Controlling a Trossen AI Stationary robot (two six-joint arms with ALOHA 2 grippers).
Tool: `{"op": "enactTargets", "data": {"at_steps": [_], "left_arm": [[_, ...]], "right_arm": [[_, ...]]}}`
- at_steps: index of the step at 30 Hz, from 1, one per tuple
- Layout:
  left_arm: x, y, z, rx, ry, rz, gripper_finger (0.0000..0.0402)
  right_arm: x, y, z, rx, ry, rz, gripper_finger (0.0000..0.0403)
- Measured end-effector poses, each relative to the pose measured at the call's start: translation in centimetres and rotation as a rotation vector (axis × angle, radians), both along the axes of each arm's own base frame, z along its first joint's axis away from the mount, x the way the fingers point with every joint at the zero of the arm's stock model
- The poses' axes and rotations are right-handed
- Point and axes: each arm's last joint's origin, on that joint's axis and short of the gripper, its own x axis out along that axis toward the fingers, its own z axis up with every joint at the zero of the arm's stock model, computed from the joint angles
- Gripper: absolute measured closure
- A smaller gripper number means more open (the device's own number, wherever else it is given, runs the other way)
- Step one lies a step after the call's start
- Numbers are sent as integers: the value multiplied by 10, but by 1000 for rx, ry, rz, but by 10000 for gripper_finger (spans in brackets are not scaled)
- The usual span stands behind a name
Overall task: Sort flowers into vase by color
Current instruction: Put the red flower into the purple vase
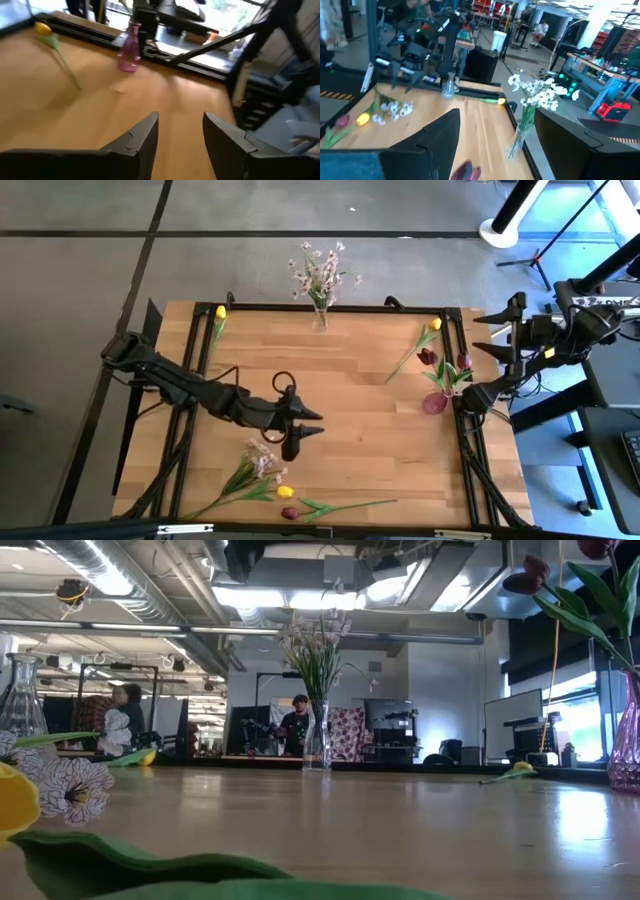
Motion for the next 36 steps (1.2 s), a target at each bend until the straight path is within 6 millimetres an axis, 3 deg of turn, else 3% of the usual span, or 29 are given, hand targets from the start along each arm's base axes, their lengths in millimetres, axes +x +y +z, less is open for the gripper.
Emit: {"op": "enactTargets", "data": {"at_steps": [12,17,20,24,31,36], "left_arm": [[-33,-79,-21,-216,51,-3,253],[-39,-112,-62,-202,122,46,253],[-36,-118,-83,-212,168,60,253],[-34,-122,-96,-264,234,24,253],[-23,-136,-72,-166,271,-132,241],[-28,-141,-83,-58,406,-213,204]], "right_arm": [[46,28,12,1,-123,83,147],[76,46,10,14,-59,149,150],[97,59,5,6,1,178,150],[122,72,-2,-31,64,173,150],[150,85,-10,-68,96,76,150],[154,85,-11,-73,98,27,150]]}}
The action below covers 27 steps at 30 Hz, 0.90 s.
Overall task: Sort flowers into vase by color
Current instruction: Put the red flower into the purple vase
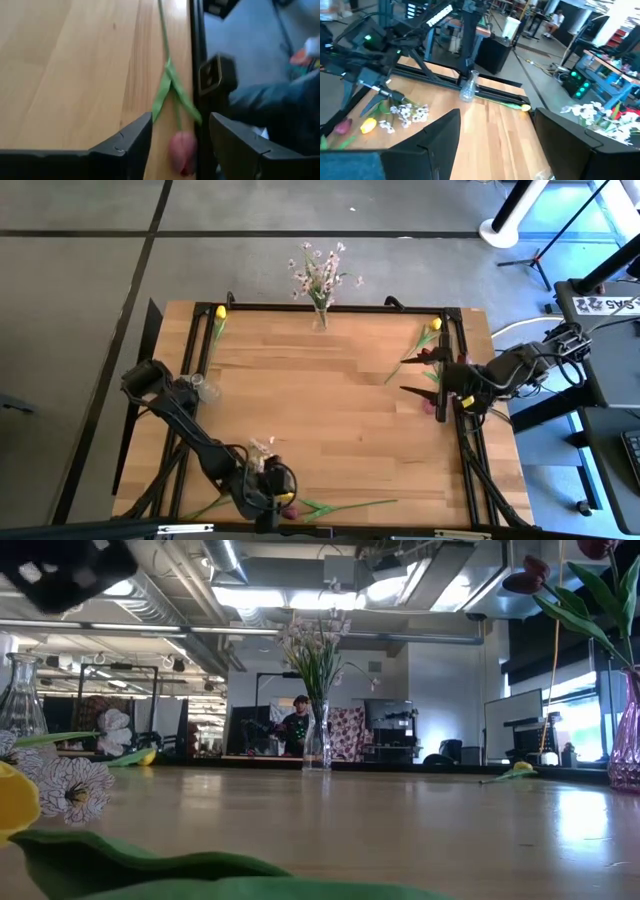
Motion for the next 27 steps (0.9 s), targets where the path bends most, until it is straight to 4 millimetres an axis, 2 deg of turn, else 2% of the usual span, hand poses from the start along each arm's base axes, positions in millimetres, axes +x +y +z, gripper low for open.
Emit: {"op": "enactTargets", "data": {"at_steps": [3,8,17,22,27], "left_arm": [[-1,-6,-5,49,-23,-63,191],[-5,-20,-11,128,-80,-186,191],[0,-35,-57,178,-64,-241,192],[4,-37,-76,243,-78,-248,199],[10,-20,-85,391,-52,-118,229]], "right_arm": [[1,0,-2,3,15,-9,150],[1,0,-2,51,9,-47,150],[1,-1,-2,67,5,-58,150],[1,-1,-2,85,-1,-80,150],[1,-1,-2,87,-1,-77,150]]}}
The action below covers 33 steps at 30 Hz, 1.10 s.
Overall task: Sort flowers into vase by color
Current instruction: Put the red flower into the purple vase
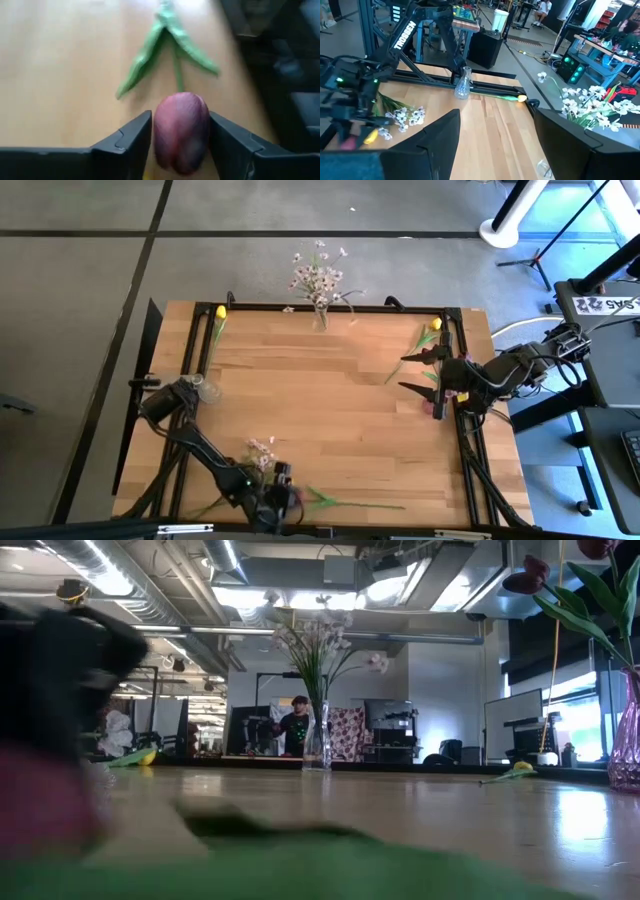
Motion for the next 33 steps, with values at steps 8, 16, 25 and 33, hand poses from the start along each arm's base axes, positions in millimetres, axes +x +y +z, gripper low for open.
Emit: {"op": "enactTargets", "data": {"at_steps": [8,16,25,33], "left_arm": [[34,54,15,56,-3,183,329],[59,105,29,211,41,152,394],[72,129,34,-12,59,234,291],[55,112,63,-73,71,122,221]], "right_arm": [[2,1,-1,67,-3,-8,150],[49,27,-57,188,195,-36,150],[102,61,-119,292,429,7,150],[137,83,-186,326,636,-10,150]]}}
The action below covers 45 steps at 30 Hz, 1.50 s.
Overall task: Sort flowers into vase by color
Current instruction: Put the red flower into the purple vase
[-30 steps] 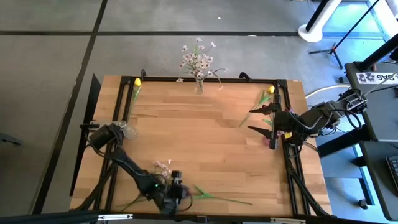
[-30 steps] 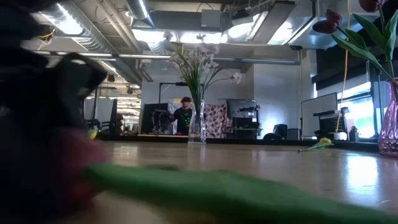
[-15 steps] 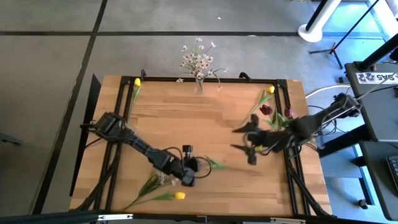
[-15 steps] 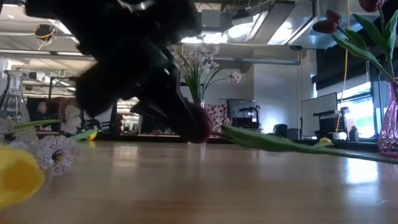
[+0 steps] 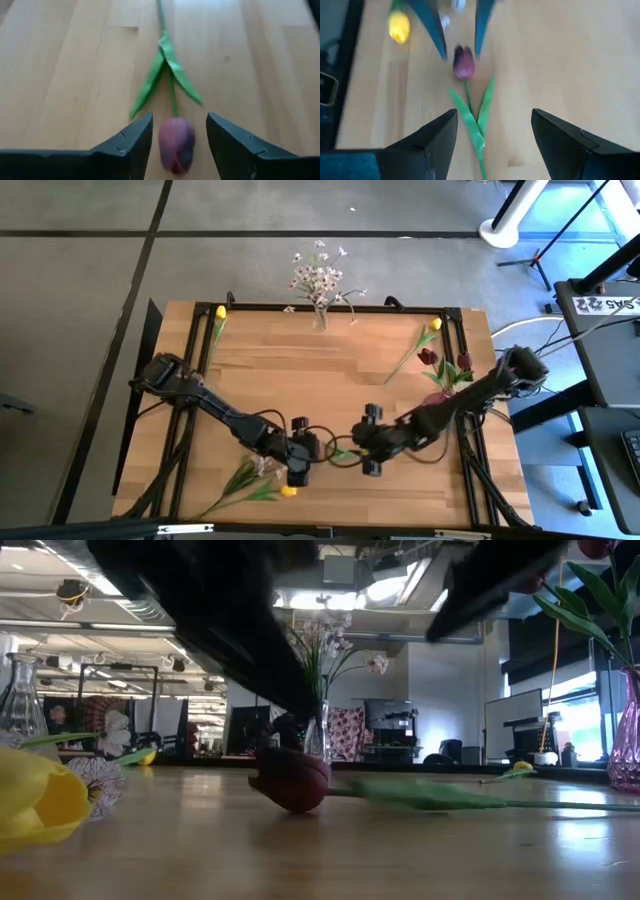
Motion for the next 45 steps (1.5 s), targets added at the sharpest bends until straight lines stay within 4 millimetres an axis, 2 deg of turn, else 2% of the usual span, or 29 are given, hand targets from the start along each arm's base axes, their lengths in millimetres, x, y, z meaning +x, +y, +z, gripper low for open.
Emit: {"op": "enactTargets", "data": {"at_steps": [8,12,14,18,21,25,27,28,31,34,38,41,45], "left_arm": [[-24,-14,24,-15,23,-12,230],[-33,-20,38,2,-72,60,237],[-35,-22,35,-22,-108,75,244],[-42,-22,13,-152,-218,94,259],[-51,-18,-1,-253,-346,89,269],[-60,-10,-4,-310,-549,82,278],[-64,-7,0,-306,-640,57,279],[-66,-6,5,-294,-680,38,280],[-76,-1,34,-249,-802,-11,280],[-89,7,66,-183,-900,-49,280],[-103,15,94,-145,-994,-125,280],[-103,18,97,-128,-1004,-138,280],[-97,26,97,-114,-1002,-134,280]], "right_arm": [[29,16,-62,-23,62,9,150],[34,20,-87,-15,112,29,167],[36,22,-98,-5,134,44,188],[39,22,-108,-14,143,44,244],[40,19,-109,-22,153,34,296],[41,15,-103,-16,146,20,381],[41,16,-91,15,131,38,388],[41,16,-78,30,116,45,383],[32,11,-20,44,23,58,377],[10,-1,29,29,-87,65,393],[-26,-36,86,4,-308,30,389],[-59,-64,107,-10,-442,13,389],[-113,-82,126,-28,-674,114,397]]}}
